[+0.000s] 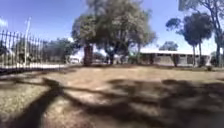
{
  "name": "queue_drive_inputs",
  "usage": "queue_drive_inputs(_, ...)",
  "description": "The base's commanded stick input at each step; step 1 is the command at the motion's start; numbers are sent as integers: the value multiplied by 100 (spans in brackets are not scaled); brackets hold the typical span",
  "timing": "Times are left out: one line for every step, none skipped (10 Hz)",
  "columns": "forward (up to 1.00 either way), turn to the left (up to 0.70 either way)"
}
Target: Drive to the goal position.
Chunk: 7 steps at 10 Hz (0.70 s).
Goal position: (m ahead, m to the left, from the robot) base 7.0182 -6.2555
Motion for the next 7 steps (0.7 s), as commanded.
queue_drive_inputs(70, 0)
queue_drive_inputs(70, 0)
queue_drive_inputs(70, 0)
queue_drive_inputs(70, 0)
queue_drive_inputs(70, 0)
queue_drive_inputs(70, 0)
queue_drive_inputs(70, 0)
